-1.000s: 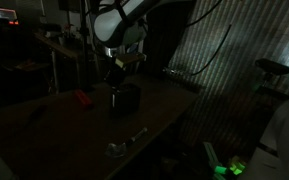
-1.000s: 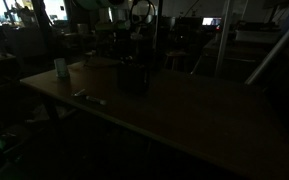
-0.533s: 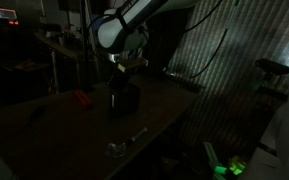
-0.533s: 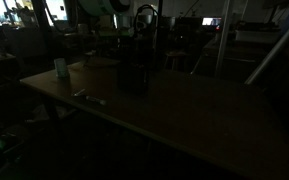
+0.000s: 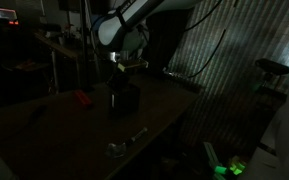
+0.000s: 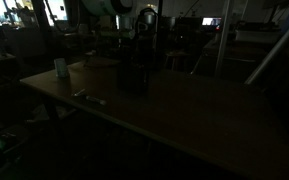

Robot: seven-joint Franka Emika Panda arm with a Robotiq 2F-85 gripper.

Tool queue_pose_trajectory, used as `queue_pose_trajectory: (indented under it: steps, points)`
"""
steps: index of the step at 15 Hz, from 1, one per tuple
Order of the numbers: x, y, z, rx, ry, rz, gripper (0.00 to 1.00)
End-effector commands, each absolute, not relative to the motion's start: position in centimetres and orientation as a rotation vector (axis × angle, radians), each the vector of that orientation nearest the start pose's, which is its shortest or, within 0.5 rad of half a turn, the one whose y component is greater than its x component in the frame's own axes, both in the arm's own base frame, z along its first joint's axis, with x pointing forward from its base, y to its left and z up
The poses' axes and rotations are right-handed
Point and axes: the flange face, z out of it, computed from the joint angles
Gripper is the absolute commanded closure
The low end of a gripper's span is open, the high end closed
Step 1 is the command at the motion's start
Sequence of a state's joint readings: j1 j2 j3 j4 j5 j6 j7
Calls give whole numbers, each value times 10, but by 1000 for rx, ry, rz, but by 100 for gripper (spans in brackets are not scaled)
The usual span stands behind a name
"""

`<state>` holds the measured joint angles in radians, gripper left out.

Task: Take the cloth and shove it in the box

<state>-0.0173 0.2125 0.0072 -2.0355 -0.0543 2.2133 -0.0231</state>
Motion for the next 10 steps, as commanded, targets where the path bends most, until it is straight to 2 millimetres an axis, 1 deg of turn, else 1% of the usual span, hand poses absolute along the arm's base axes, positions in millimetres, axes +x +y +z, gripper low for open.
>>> queue_pose_trajectory:
  steps: [1, 4, 8, 10]
  points:
    - [589, -21, 330, -3148, -68, 54, 100]
    - [589, -33, 330, -3153, -55, 59, 100]
    - [590, -51, 321, -3158, -40, 90, 100]
    - [593, -55, 317, -3155, -41, 103, 100]
